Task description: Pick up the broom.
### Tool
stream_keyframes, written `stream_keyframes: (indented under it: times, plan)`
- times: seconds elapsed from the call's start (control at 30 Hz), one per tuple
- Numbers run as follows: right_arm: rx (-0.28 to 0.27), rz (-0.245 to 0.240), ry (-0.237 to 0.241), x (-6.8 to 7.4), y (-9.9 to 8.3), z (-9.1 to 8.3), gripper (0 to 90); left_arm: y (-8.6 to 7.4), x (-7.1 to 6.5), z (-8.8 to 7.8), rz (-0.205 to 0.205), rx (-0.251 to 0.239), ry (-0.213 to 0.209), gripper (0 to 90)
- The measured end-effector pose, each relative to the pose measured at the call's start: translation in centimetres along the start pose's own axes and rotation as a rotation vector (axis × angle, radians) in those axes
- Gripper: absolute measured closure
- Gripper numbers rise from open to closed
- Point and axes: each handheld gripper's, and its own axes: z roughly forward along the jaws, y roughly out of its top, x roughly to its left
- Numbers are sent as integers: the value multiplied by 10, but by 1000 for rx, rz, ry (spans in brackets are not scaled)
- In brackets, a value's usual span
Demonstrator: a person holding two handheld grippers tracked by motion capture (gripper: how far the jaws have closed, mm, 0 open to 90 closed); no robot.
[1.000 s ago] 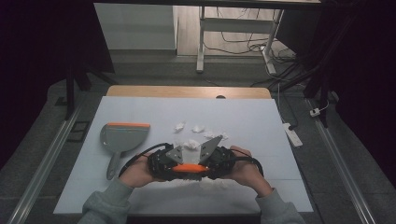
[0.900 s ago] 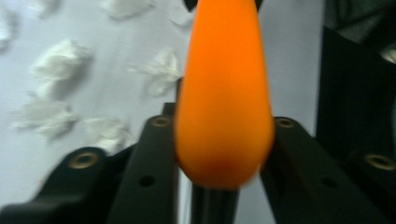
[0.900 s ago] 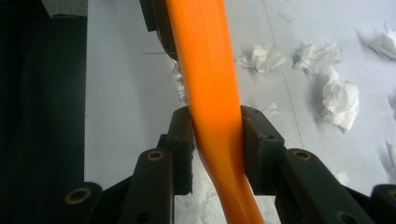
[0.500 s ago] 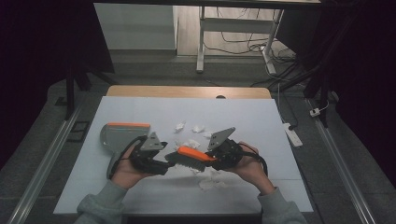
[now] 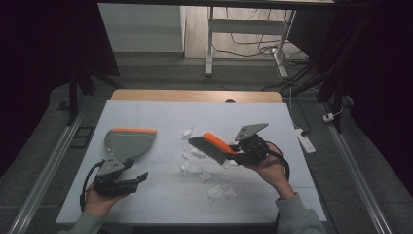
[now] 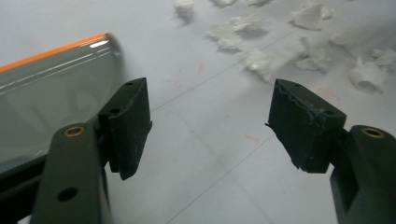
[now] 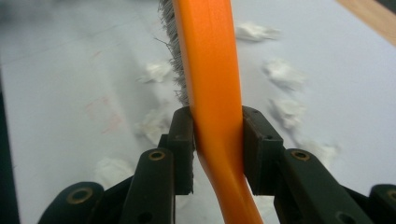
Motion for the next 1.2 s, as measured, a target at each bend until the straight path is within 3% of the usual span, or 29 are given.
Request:
stream_keyframes:
  times: [0.17,0.33,0.5,0.63,0.97,1.2]
  plan:
    - [-26,60,-48,-14,-5,-8,676,-4,8,3,-3,17,21,309]
    - [-29,101,-81,-26,-11,-12,677,-4,8,8,15,35,30,308]
    - [-29,125,-112,-33,-16,-12,677,-3,6,11,31,41,36,312]
    - [-24,139,-137,-36,-18,-13,677,-4,8,12,18,38,38,318]
    - [-29,145,-170,-40,-22,-17,677,-4,8,13,20,35,39,326]
    - [-13,176,-189,-50,-23,-15,678,-1,7,17,35,48,34,323]
